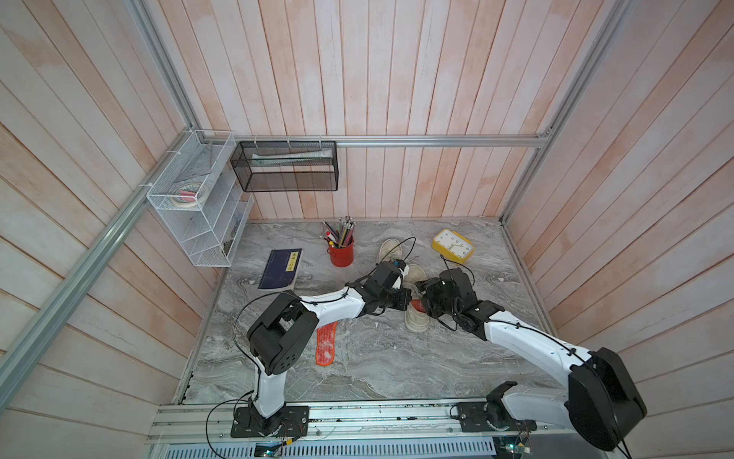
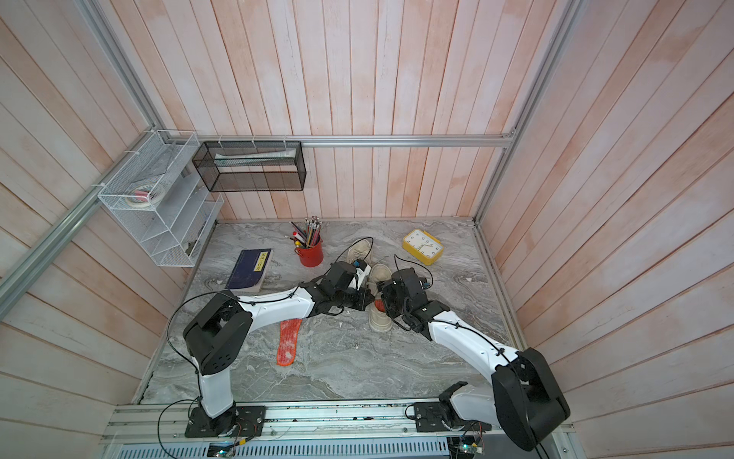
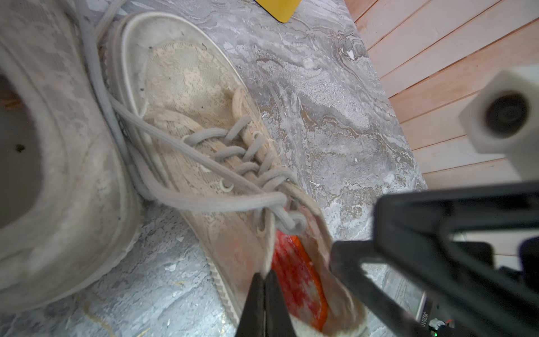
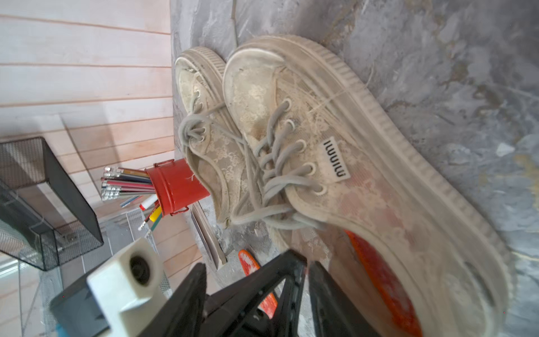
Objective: Remove the insole from the shoe
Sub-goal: Untie the shoelace on the shoe.
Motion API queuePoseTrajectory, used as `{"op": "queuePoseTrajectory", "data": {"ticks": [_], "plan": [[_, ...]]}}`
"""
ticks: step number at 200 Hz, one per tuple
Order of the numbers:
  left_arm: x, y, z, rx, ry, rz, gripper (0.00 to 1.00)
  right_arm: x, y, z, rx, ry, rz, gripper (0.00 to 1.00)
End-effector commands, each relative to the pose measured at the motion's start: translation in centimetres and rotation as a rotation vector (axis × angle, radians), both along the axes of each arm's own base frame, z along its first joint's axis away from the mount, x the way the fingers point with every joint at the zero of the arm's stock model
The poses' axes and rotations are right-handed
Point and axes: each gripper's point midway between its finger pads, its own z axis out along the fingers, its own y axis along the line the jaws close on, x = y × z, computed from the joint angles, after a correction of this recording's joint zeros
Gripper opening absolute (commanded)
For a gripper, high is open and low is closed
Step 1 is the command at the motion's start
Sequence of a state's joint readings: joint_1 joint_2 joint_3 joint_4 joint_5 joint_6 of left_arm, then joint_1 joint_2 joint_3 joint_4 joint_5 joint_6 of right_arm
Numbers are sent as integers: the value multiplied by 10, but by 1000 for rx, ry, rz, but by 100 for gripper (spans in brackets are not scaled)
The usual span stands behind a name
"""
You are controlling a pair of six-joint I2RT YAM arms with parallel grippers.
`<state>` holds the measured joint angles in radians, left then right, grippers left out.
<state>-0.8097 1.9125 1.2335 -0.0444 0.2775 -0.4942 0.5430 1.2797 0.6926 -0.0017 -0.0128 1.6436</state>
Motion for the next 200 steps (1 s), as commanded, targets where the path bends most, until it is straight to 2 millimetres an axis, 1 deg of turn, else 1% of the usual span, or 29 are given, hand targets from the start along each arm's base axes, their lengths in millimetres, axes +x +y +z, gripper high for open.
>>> {"op": "queuePoseTrajectory", "data": {"ticks": [1,19,41,52,72,102,128,155,178,200], "plan": [[-2,1,0,-10,4,-10,0,5,7,-1,125,30,-80,60],[-2,0,1,-9,2,-13,0,2,9,-15,175,66,-100,60],[-2,1,2,-6,0,-14,0,1,8,-30,187,95,-122,60],[-2,1,2,-6,1,-14,0,4,8,-34,192,96,-126,60],[-3,2,3,-4,1,-14,0,11,8,-34,181,64,-125,60],[-4,2,2,0,0,-21,0,28,3,-19,110,-25,-107,60],[-5,3,2,4,1,-25,0,36,-8,-6,94,-86,-139,60],[-6,4,0,10,5,-27,0,44,-12,12,85,-155,-142,59],[-7,3,-1,11,7,-33,0,51,-11,21,108,-198,-142,58],[-7,3,-4,16,15,-37,0,60,-2,34,130,-238,-115,57]]}}
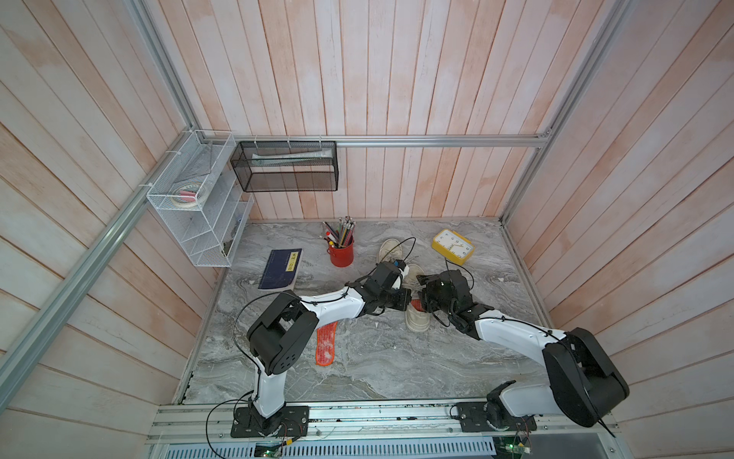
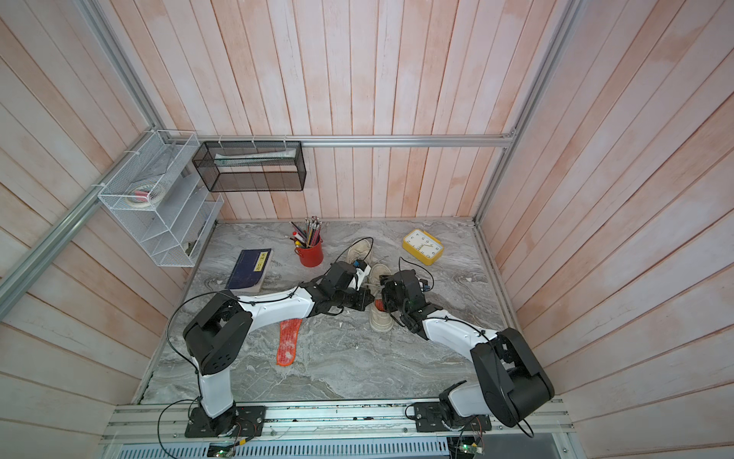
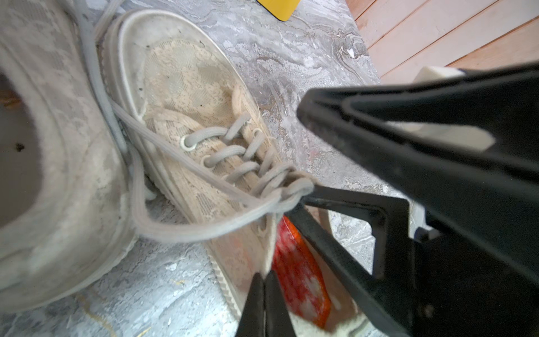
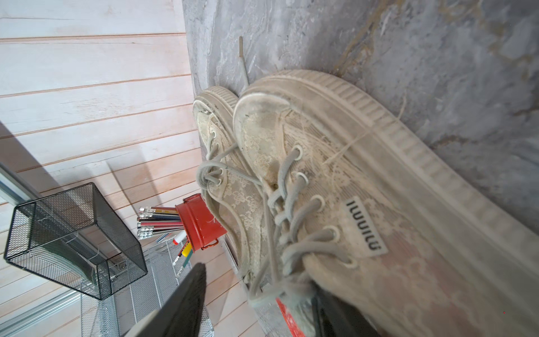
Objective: Remove the insole from the shoe
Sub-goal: Untie the shoelace on the shoe.
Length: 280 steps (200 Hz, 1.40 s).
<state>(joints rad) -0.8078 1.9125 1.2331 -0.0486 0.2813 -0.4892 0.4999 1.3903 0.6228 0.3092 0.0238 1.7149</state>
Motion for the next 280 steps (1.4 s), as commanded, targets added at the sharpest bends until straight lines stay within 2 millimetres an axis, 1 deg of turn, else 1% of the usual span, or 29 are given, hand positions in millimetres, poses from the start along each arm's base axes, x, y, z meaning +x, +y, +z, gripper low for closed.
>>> {"op": "queuePoseTrajectory", "data": {"ticks": [1,17,54,72,110,121,135,152,161,181,194,224,241,268,280], "plan": [[-7,2,-2,12,13,-32,0,25,5,42,25,-146,-6,57],[-7,2,-2,13,12,-33,0,30,9,48,30,-161,5,57],[-10,-2,-3,15,12,-53,0,39,16,51,49,-176,14,55],[-11,-4,-2,15,5,-64,0,43,17,45,34,-156,8,57],[-16,-8,-1,24,-5,-91,0,54,3,21,-19,-112,-45,62],[-17,-8,-2,30,-6,-98,0,60,-1,17,-47,-115,-51,63],[-21,-8,-4,38,-2,-108,0,70,-6,20,-127,-137,-49,64],[-24,-6,-7,49,-4,-112,0,81,-16,27,-300,-157,-45,66],[-25,-4,-9,55,-3,-110,0,85,-24,30,-422,-172,-36,67],[-28,1,-13,69,2,-106,0,90,-46,37,-610,-203,-78,68],[-31,4,-18,77,10,-106,0,92,-62,39,-693,-217,-120,69],[-36,8,-25,94,28,-116,0,102,-84,45,-765,-239,-150,70],[-39,10,-28,105,33,-123,0,105,-94,55,-798,-262,-167,70],[-39,12,-27,107,29,-121,0,112,-110,67,-852,-268,-165,70],[-39,11,-25,104,27,-121,0,112,-119,70,-867,-257,-157,70]]}}
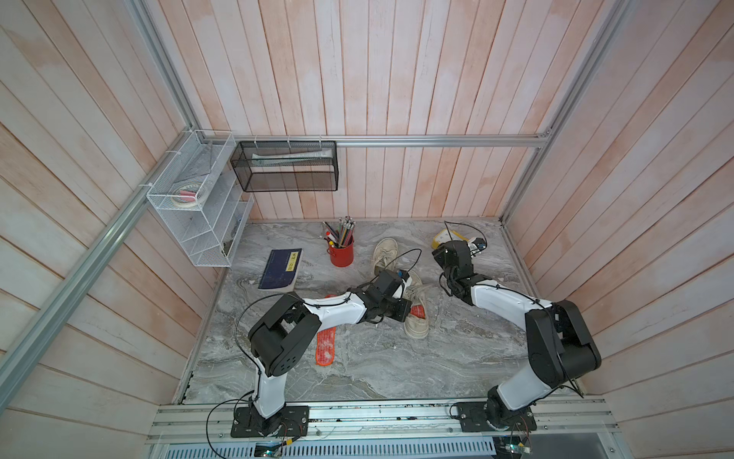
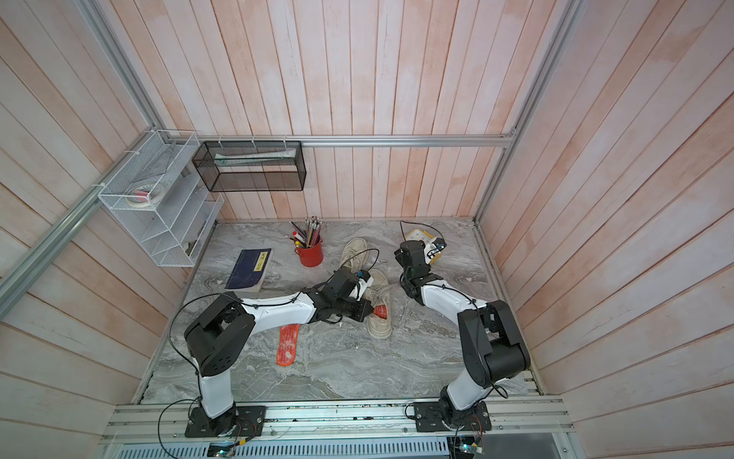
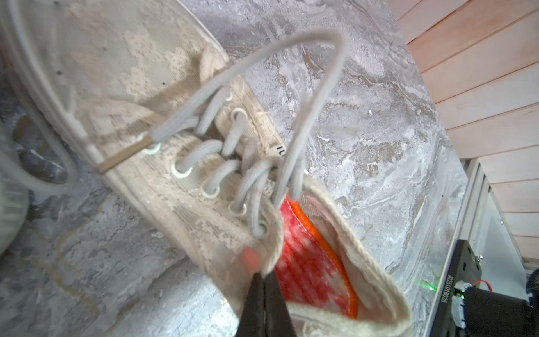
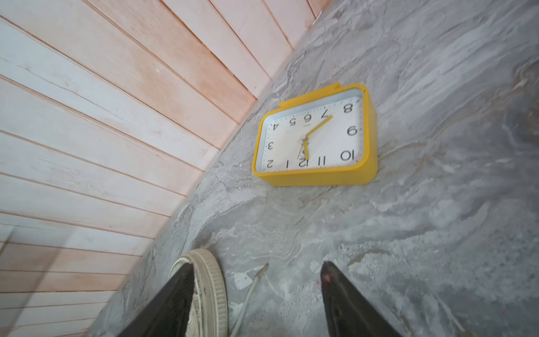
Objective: Remove the insole from the shoe
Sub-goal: Untie the shoelace on the shoe, then remove the insole from the shoe.
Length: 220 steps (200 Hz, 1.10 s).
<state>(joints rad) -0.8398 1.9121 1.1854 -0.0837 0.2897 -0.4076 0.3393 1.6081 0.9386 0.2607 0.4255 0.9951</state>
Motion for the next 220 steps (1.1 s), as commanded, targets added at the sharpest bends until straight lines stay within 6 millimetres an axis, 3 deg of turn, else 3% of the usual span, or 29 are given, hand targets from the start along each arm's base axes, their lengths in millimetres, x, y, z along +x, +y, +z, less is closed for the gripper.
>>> {"op": "queuePoseTrajectory", "data": {"ticks": [1,26,44,57,79,103,126,146,177,220], "plan": [[-12,8,-1,27,22,-27,0,7,-19,26,-87,-31,-12,70],[-9,5,5,-1,17,-17,0,4,-18,47,-125,2,55,67],[-3,3,15,-56,19,8,0,-8,2,55,-105,79,184,52],[4,4,24,-113,27,42,0,-28,22,49,-82,175,309,39],[14,9,36,-171,23,81,0,-78,56,32,-90,349,492,22],[15,10,38,-197,29,94,0,-133,83,11,-118,510,632,15],[12,9,38,-218,39,93,0,-167,104,-12,-54,607,745,11],[12,9,39,-223,40,95,0,-175,113,-29,-16,634,786,8],[11,11,36,-221,48,106,0,-169,131,-42,26,654,836,6],[11,11,37,-216,44,110,0,-176,135,-77,36,757,828,6]]}}
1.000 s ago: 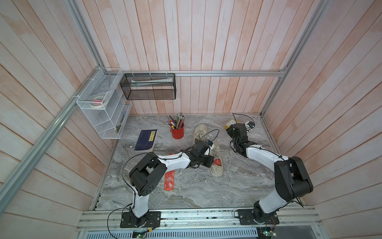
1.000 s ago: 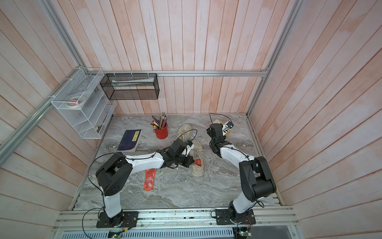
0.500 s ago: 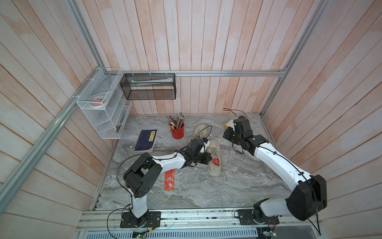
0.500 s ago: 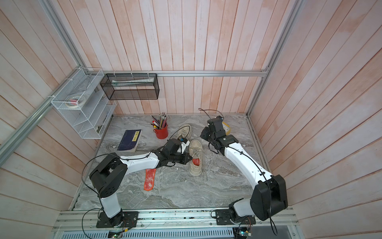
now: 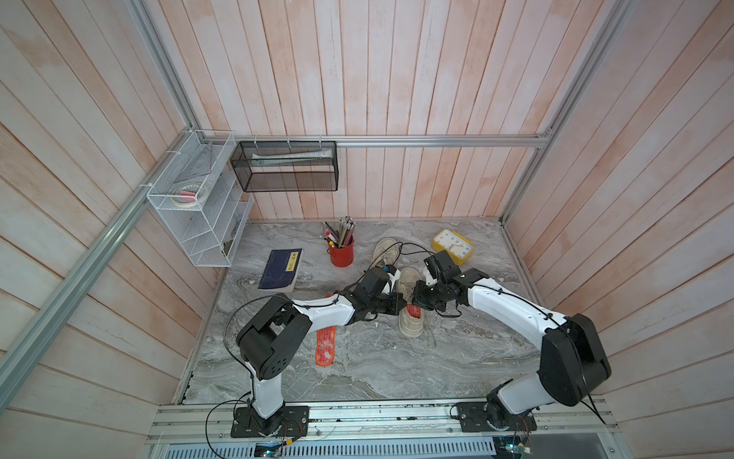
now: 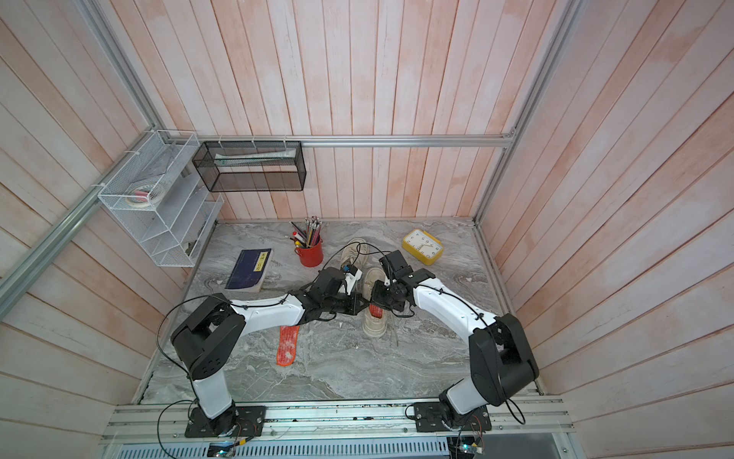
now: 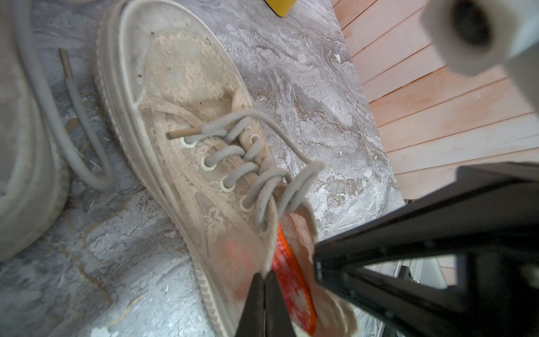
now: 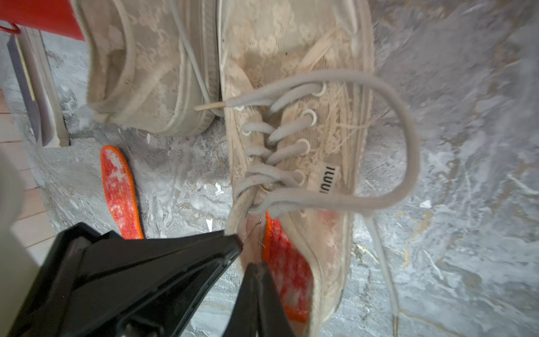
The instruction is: Remove the insole from the shoe
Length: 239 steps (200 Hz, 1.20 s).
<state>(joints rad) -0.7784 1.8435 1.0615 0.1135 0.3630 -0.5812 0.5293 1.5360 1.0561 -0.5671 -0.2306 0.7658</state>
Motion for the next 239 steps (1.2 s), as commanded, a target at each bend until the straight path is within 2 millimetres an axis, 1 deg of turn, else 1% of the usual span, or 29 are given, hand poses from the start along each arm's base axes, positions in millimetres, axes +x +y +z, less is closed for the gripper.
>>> {"op": "queuePoseTrajectory", "data": {"ticks": [1,10,15,33,46,75,122,137,173,192,200,213,222,239], "plan": [[-1,-3,16,-35,-24,-5,0,-7,5,-12,0,46,10,6],[0,-2,17,-35,-27,-1,0,-6,1,-16,-46,50,3,7],[-1,-2,17,-33,-26,-1,0,-6,-2,-16,-73,51,-1,9],[-1,-2,18,-35,-32,-2,0,-4,-17,-20,-198,43,-19,23],[-2,-2,17,-29,-32,-6,0,-5,-23,-26,-256,56,-6,29],[-2,-2,17,-16,-42,-13,0,-4,-28,-43,-338,76,17,35],[-6,0,14,3,-49,-18,0,1,-39,-57,-512,67,38,44],[-6,1,11,8,-46,-20,0,-2,-38,-68,-534,85,55,46],[-7,1,9,9,-40,-26,0,-10,-33,-101,-520,139,70,46],[-7,-1,9,1,-39,-30,0,-16,-32,-123,-529,188,89,43],[-7,-1,9,-2,-39,-32,0,-20,-32,-133,-534,212,100,41],[-7,-2,11,-7,-43,-33,0,-24,-31,-143,-532,234,106,34],[-7,-2,12,-9,-44,-32,0,-26,-31,-147,-530,241,104,27],[-7,-2,12,-11,-47,-32,0,-27,-33,-150,-532,248,101,19]]}}
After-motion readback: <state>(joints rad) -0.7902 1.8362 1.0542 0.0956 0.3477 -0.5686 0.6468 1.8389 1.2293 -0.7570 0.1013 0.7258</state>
